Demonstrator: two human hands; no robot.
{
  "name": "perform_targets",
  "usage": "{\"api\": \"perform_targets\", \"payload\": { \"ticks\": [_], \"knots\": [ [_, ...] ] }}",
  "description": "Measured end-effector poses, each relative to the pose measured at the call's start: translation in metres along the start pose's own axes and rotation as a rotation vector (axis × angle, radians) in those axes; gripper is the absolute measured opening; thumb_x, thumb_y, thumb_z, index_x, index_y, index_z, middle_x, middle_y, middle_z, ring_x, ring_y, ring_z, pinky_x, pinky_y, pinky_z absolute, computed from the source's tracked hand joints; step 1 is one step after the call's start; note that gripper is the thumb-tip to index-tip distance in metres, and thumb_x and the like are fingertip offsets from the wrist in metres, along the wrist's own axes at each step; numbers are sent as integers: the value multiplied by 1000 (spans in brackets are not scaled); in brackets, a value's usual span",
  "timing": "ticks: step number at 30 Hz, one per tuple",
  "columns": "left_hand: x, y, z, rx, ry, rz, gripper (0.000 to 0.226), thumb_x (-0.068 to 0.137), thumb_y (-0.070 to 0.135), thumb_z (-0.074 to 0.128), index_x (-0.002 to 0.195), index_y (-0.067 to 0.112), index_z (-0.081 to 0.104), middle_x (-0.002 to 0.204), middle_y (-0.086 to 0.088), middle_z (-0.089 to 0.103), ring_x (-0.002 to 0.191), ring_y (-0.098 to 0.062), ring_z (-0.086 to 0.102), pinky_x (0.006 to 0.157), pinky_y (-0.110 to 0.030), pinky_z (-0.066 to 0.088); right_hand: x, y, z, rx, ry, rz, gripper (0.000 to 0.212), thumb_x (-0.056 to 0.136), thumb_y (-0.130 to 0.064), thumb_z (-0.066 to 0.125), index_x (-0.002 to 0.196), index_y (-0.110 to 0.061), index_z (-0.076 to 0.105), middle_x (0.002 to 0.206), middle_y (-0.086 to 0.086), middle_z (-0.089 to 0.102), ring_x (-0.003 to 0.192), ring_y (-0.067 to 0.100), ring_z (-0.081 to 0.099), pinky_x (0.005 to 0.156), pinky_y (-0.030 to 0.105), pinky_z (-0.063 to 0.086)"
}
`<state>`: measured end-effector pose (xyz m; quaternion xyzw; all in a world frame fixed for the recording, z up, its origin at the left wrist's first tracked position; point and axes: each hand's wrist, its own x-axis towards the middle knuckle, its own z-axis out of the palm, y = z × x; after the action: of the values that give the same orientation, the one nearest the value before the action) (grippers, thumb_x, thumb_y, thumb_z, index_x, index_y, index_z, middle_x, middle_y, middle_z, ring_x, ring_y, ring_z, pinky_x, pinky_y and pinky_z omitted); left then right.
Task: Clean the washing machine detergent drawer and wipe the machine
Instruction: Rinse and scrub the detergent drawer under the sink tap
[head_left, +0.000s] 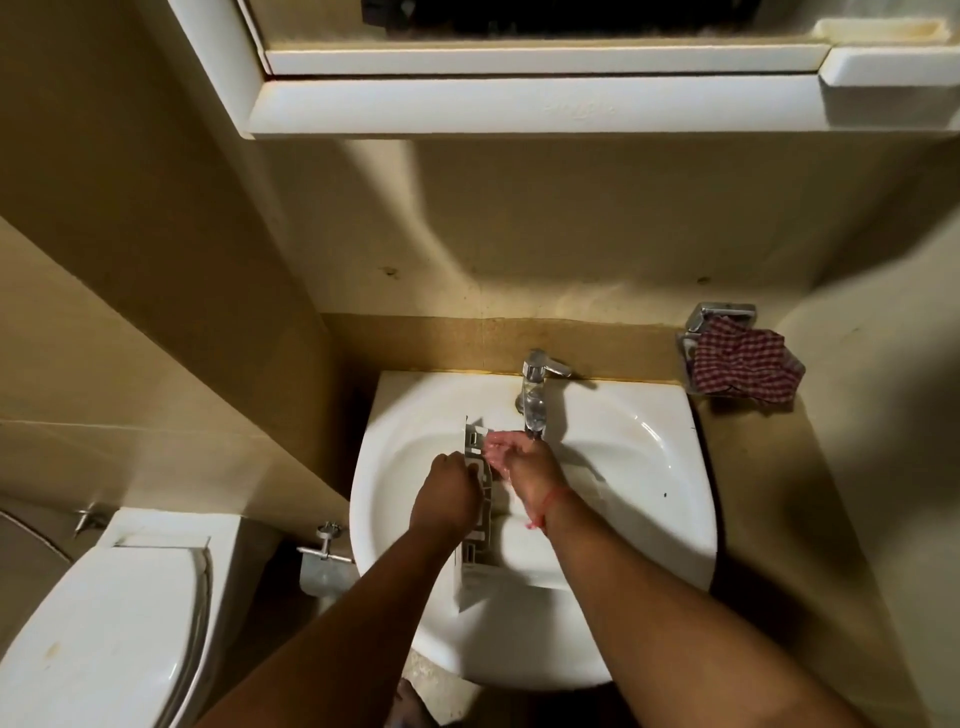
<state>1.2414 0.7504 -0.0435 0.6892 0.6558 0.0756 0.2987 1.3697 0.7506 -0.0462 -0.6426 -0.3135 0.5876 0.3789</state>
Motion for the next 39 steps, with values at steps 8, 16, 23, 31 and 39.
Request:
{"api": "perform_targets", "payload": {
  "ticks": [8, 16, 23, 31, 39],
  "knots": [
    [-4, 4, -1, 20, 23, -22, 19, 97, 9, 37, 105, 3, 53, 110, -14, 53, 98, -32, 58, 83, -37, 45, -18, 69, -76, -1182, 207, -214, 81, 83, -65, 13, 143, -22, 46, 146, 6, 47, 136, 27, 41, 114, 40, 32],
    [-2, 1, 2, 53, 22, 3, 19, 94, 7, 39, 104, 1, 53, 110, -17, 55, 96, -31, 56, 81, -36, 44, -18, 50, -17, -1282, 131, -348, 72, 87, -55, 13, 146, -29, 44, 140, 14, 52, 130, 37, 46, 111, 50, 34],
    [-4, 5, 2, 37, 23, -34, 19, 95, 5, 36, 105, 1, 53, 111, -16, 53, 94, -34, 58, 81, -40, 47, -22, 37, -42, -1372, 324, -272, 28, 76, -34, 73, 94, -12, 72, 96, 17, 70, 92, 37, 65, 89, 52, 51],
    [-4, 2, -2, 45, 7, -27, 19, 98, 8, 37, 108, 2, 53, 113, -15, 52, 95, -34, 59, 81, -40, 46, -17, 53, -45, -1238, 164, -445, 49, 96, -41, 34, 131, -19, 59, 125, 12, 64, 113, 33, 59, 100, 41, 47],
    [-7, 8, -3, 24, 12, -55, 19, 96, 7, 38, 109, 1, 51, 113, -16, 51, 97, -36, 59, 81, -42, 47, -17, 49, -4, -1255, 160, -271, 49, 95, -32, 33, 139, -18, 48, 150, 8, 42, 139, 33, 34, 117, 48, 19]
  ]
}}
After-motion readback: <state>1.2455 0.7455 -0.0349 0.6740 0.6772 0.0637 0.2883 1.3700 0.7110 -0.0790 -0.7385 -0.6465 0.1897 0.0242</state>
